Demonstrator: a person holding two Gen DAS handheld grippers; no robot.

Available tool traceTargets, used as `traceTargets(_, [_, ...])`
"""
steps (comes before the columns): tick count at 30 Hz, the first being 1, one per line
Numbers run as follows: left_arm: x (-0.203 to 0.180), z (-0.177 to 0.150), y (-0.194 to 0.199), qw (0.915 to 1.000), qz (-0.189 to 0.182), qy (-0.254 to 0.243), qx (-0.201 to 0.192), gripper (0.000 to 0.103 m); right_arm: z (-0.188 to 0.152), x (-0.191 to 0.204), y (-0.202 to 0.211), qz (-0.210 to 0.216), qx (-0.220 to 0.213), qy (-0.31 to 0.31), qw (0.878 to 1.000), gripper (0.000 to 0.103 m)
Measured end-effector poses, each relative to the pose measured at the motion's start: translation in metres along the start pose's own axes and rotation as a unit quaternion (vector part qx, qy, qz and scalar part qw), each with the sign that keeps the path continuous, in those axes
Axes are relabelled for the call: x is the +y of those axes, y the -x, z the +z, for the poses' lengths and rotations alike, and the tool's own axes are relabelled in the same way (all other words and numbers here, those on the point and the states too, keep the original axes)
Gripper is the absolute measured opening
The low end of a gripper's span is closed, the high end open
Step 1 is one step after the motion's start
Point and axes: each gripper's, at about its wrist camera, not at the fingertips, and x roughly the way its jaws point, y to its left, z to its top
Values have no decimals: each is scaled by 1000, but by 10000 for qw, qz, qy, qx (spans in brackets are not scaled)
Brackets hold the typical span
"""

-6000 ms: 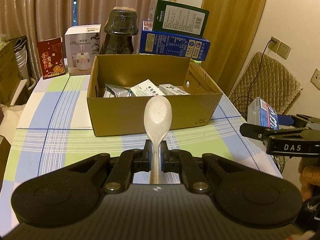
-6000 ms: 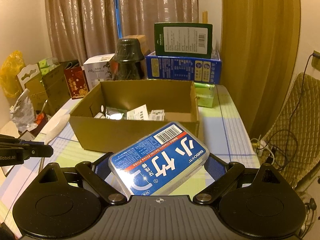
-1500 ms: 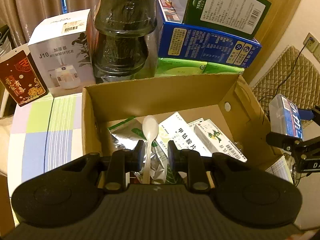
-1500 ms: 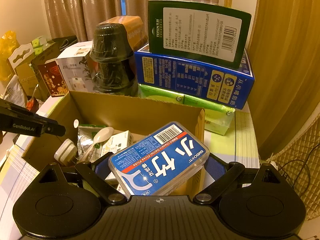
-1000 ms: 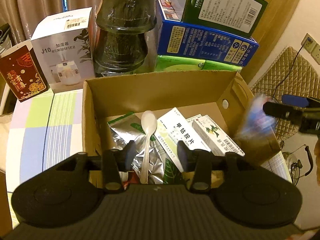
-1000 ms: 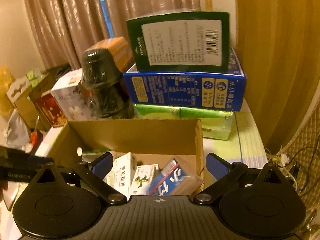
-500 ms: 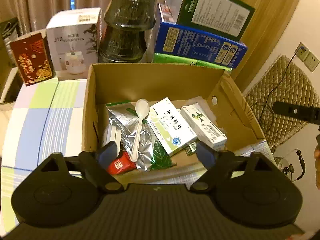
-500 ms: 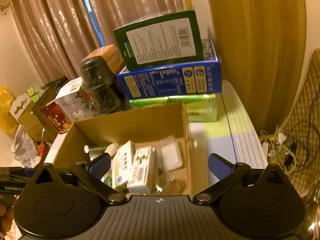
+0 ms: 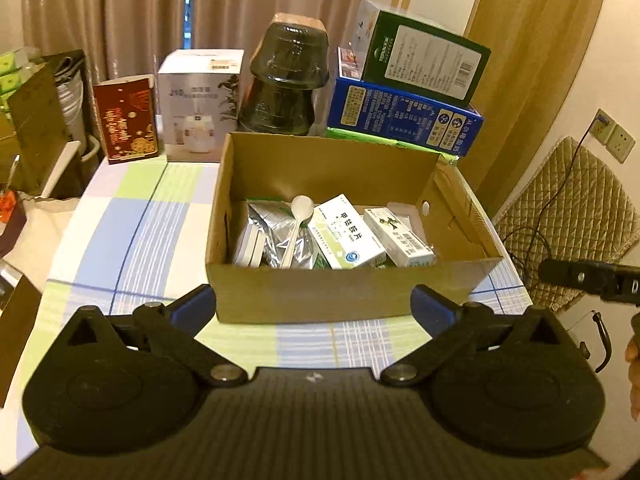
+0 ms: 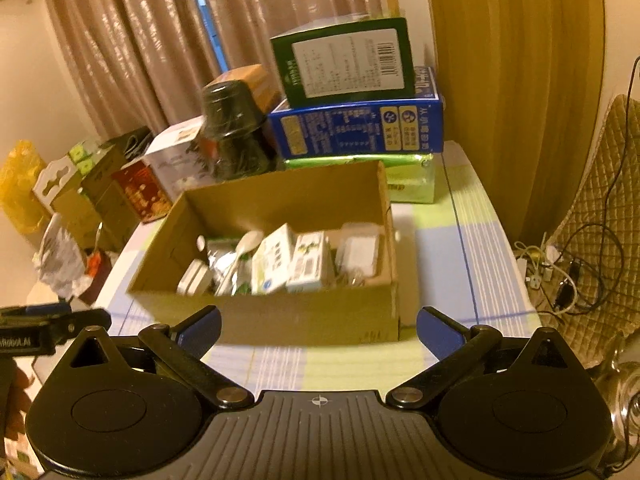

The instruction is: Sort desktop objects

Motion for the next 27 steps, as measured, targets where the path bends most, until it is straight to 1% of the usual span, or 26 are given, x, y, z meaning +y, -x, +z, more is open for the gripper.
traceTargets(4, [-2,-19,23,9998,119,140,-13,102,-27,14,22,-29,-27,12,10000,101])
traceTargets(8, [-9,-39,50,9999,138,64,16,102,-49,27,41,-56,51,165,9998,101])
traceTargets(11, [-15,-51,71,9994,328,17,-65,102,-62,35,56,-153,-8,324,9994,101])
traceTargets(13, [-18,-58,85,9993,343,-31,-147,102,-70,40,66,-158,-45,364,9992,101])
traceTargets(19, [-27,-83,118,9991,316,45,-263,102,-91,47,88,-204,-69,437,9988,101])
traceTargets(23, [-33,-101,133,9993,231,54,-276,102,-102,49,98,-167,-26,422,9990,101])
traceTargets(27, [-36,-113,144,9990,315,178,-267,102,-110,49,106,-203,-8,407,9990,101])
